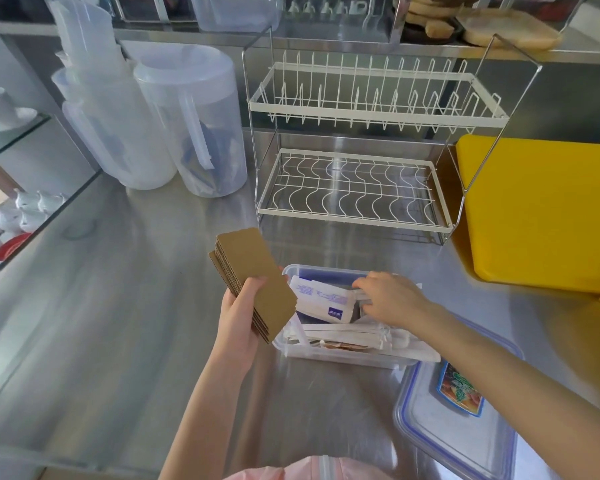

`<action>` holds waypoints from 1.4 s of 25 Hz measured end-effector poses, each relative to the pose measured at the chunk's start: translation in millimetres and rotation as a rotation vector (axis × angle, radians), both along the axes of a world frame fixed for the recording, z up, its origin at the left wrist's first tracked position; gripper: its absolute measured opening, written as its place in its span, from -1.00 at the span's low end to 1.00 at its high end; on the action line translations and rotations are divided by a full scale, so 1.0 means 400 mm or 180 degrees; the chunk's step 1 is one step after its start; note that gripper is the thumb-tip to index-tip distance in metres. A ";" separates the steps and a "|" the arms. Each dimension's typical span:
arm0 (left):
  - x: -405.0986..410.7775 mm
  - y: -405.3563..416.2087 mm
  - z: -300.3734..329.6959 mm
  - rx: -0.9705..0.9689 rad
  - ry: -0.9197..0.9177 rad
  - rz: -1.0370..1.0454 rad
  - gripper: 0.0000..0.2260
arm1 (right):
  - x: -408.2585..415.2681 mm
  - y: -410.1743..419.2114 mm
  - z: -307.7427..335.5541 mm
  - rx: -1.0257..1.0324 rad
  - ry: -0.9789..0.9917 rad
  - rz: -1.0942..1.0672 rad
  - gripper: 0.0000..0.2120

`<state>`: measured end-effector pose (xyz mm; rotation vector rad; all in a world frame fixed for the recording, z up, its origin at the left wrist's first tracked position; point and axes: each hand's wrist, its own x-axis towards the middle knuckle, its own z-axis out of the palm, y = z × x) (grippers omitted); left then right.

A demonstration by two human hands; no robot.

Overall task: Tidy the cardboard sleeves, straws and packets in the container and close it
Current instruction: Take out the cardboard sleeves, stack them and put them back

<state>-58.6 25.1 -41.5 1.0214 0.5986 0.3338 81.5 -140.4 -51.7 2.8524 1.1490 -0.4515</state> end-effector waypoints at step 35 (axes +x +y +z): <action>-0.005 0.007 0.000 -0.0052 0.0106 -0.0001 -0.71 | -0.008 0.033 -0.024 0.1118 0.1003 -0.0606 -0.60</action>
